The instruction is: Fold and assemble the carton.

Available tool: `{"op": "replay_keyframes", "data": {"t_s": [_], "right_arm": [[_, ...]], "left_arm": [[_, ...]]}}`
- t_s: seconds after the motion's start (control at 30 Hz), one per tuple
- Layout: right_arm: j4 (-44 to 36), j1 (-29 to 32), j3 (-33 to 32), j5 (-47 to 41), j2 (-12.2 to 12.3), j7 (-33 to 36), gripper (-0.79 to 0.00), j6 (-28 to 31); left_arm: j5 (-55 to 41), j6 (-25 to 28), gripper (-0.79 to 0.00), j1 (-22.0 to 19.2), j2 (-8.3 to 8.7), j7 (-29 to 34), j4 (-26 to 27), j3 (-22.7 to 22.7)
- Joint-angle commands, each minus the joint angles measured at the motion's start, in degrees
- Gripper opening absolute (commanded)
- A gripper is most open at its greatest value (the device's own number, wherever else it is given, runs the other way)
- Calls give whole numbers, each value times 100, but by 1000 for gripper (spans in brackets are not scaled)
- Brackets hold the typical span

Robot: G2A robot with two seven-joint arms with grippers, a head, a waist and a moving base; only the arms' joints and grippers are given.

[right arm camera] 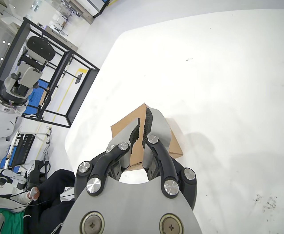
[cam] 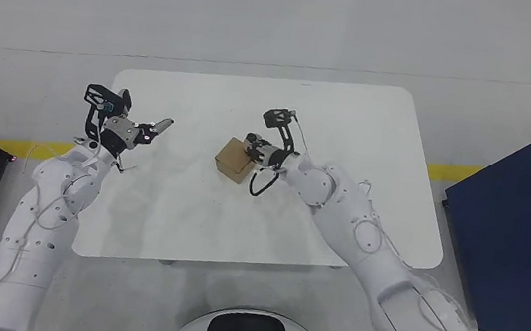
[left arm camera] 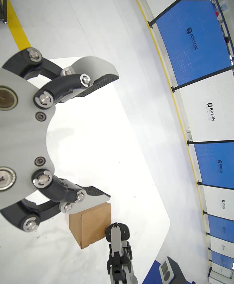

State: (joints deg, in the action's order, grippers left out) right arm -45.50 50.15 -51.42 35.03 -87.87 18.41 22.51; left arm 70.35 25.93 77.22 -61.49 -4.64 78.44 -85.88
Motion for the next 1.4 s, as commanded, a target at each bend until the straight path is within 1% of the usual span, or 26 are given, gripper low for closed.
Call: {"op": "replay_keyframes", "data": {"t_s": [0.0, 0.23, 0.33, 0.43, 0.6, 0.73, 0.87, 1.07, 1.23, 1.37], "right_arm": [[85, -31, 0, -16, -9, -9, -785, 1], [203, 44, -169, -24, 38, -371, -785, 26], [93, 186, -300, 39, 112, -555, -785, 283], [-227, 386, -373, 251, 190, -682, -785, 474], [-928, 687, -394, 608, 282, -578, -785, 525], [-1236, 732, -342, 672, 291, -238, -785, 314], [-1156, 600, -189, 583, 235, 72, -785, 148], [-728, 363, -4, 332, 126, 241, -785, 46], [-454, 244, 30, 212, 78, 223, -785, -19], [-475, 289, -36, 259, 105, 71, -785, 17]], "left_arm": [[0, 0, 0, 0, 0, 0, 0, 0], [0, 0, 0, 0, 0, 0, 0, 0], [0, 0, 0, 0, 0, 0, 0, 0], [0, 0, 0, 0, 0, 0, 0, 0], [0, 0, 0, 0, 0, 0, 0, 0], [0, 0, 0, 0, 0, 0, 0, 0], [0, 0, 0, 0, 0, 0, 0, 0], [0, 0, 0, 0, 0, 0, 0, 0], [0, 0, 0, 0, 0, 0, 0, 0], [0, 0, 0, 0, 0, 0, 0, 0]]}}
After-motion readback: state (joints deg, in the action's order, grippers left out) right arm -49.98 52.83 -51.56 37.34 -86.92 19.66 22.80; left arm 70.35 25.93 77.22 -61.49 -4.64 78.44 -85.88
